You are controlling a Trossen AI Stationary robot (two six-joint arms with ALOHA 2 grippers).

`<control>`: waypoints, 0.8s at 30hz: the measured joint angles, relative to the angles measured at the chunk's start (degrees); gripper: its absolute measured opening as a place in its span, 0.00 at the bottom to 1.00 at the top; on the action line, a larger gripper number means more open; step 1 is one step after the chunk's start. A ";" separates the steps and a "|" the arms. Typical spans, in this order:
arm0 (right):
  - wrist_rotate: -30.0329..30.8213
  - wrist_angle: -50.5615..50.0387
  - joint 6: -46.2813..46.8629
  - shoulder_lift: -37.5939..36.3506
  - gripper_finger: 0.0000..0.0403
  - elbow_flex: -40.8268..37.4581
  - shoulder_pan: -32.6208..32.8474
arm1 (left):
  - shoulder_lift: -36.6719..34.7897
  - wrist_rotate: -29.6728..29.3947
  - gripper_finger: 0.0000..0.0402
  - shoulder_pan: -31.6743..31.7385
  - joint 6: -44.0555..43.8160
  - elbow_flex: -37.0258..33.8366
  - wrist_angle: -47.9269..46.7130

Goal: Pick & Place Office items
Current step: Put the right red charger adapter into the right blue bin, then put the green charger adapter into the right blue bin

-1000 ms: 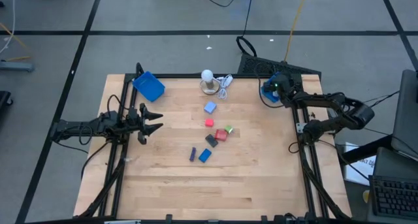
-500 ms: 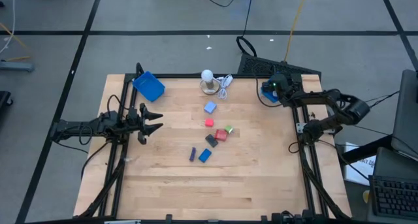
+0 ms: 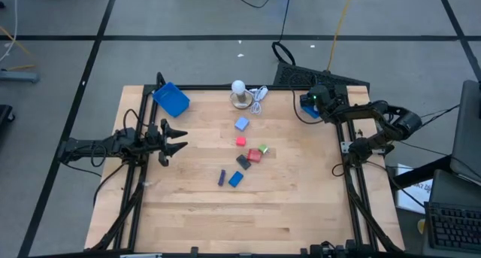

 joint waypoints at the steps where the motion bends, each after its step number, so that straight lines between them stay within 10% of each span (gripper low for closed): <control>1: 0.00 0.00 -0.05 0.00 0.56 0.01 0.00 | 0.01 0.00 0.53 0.02 0.00 0.00 0.00; 24: -0.20 -0.39 -7.26 -1.95 0.68 0.01 0.00 | 0.01 0.00 0.53 0.00 0.00 0.00 0.00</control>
